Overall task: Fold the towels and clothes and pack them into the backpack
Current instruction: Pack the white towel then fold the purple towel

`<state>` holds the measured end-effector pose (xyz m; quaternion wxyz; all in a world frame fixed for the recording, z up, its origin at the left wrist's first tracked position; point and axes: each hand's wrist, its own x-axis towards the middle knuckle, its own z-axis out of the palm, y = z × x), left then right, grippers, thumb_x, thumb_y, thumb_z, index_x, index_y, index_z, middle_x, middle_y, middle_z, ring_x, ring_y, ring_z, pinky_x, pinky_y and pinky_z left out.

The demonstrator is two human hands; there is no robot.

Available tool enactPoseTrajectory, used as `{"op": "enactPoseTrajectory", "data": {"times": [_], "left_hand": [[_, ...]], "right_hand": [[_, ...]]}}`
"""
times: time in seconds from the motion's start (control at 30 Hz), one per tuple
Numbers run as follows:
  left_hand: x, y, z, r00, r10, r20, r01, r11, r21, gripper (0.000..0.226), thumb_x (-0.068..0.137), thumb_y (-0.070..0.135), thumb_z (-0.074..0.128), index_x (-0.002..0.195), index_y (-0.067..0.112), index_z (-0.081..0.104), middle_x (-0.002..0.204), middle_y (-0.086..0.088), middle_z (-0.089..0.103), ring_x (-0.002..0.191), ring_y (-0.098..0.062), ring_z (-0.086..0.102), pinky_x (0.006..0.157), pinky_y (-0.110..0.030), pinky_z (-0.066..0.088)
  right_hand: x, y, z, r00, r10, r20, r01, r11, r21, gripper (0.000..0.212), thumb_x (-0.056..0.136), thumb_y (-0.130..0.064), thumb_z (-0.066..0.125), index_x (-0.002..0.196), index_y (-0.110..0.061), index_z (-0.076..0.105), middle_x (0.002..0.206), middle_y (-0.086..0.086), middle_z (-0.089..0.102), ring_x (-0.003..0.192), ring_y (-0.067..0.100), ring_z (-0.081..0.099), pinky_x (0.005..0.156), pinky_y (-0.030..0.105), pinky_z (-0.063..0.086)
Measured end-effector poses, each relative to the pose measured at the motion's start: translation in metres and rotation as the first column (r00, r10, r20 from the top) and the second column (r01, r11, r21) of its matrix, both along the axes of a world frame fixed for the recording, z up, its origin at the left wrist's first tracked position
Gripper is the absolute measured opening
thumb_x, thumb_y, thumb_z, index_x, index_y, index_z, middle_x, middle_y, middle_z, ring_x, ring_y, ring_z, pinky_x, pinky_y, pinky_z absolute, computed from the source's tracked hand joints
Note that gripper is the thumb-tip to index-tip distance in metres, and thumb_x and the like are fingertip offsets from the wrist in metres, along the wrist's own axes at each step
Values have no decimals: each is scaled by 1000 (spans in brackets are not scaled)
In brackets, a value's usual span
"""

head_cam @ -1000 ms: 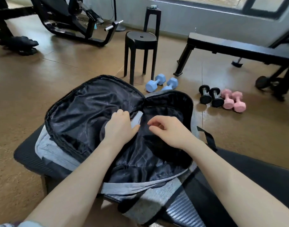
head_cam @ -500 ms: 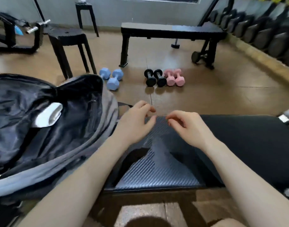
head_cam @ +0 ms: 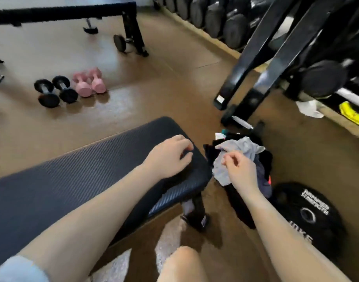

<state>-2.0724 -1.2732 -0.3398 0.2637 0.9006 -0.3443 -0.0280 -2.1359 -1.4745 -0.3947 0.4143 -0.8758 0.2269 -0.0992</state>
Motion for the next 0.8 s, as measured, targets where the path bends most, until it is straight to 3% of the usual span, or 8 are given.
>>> {"op": "enactPoseTrajectory", "data": {"times": [0.13, 0.2, 0.3, 0.37, 0.47, 0.6, 0.67, 0.8], "left_hand": [[37, -81, -31, 992, -122, -8, 122, 985, 120, 23, 92, 24, 46, 106, 12, 61, 104, -4, 59, 94, -25, 58, 80, -39, 49], [53, -112, -46, 988, -154, 2, 150, 964, 220, 24, 93, 27, 42, 104, 13, 59, 99, -4, 60, 91, -24, 58, 74, -38, 49], [73, -154, -64, 979, -198, 44, 174, 932, 318, 26, 94, 28, 37, 98, 10, 55, 89, -5, 61, 82, -26, 58, 66, -37, 49], [86, -178, -75, 967, -243, 71, 203, 911, 358, 24, 94, 28, 34, 90, 10, 49, 88, -4, 59, 77, -24, 55, 63, -35, 47], [105, -198, -96, 961, -271, 52, 218, 862, 457, 21, 96, 29, 32, 90, 14, 46, 88, -4, 56, 77, -25, 54, 60, -33, 42], [122, -198, -118, 980, -194, 49, 152, 879, 451, 19, 94, 28, 36, 89, 13, 47, 80, -4, 56, 76, -30, 57, 58, -32, 41], [124, -197, -124, 986, -161, 40, 132, 908, 398, 20, 92, 28, 38, 95, 13, 52, 81, -5, 61, 74, -31, 58, 59, -33, 43], [125, -197, -130, 986, -164, -39, 166, 897, 410, 18, 91, 26, 39, 91, 14, 52, 76, -3, 54, 72, -30, 54, 56, -31, 34]], "right_hand": [[4, -80, -78, 959, -242, -145, 252, 966, 54, 19, 93, -13, 50, 99, -1, 64, 99, 14, 66, 95, 30, 59, 80, 33, 42], [12, -106, -117, 932, -263, -250, 295, 950, 103, 19, 94, -15, 49, 99, -4, 64, 97, 10, 63, 94, 27, 56, 75, 30, 39], [32, -137, -164, 892, -255, -373, 332, 930, 157, 18, 93, -14, 45, 78, -11, 55, 81, 6, 54, 82, 24, 49, 58, 28, 32], [50, -156, -188, 859, -262, -440, 372, 910, 182, 17, 95, -15, 42, 90, -7, 56, 87, 10, 53, 86, 26, 50, 63, 31, 36], [78, -180, -216, 829, -302, -471, 435, 878, 201, 31, 97, -20, 40, 119, -2, 51, 107, 15, 56, 97, 31, 53, 72, 33, 38], [108, -197, -252, 773, -369, -517, 530, 823, 205, 51, 89, -40, 53, 123, -2, 49, 120, 19, 58, 106, 36, 56, 75, 38, 43], [116, -198, -265, 720, -420, -552, 603, 772, 200, 59, 86, -40, 59, 128, -1, 44, 127, 18, 54, 113, 37, 53, 82, 42, 45], [118, -188, -264, 701, -557, -444, 673, 723, 155, 31, 91, -26, 52, 114, -5, 55, 118, 17, 60, 105, 36, 56, 83, 41, 44]]}}
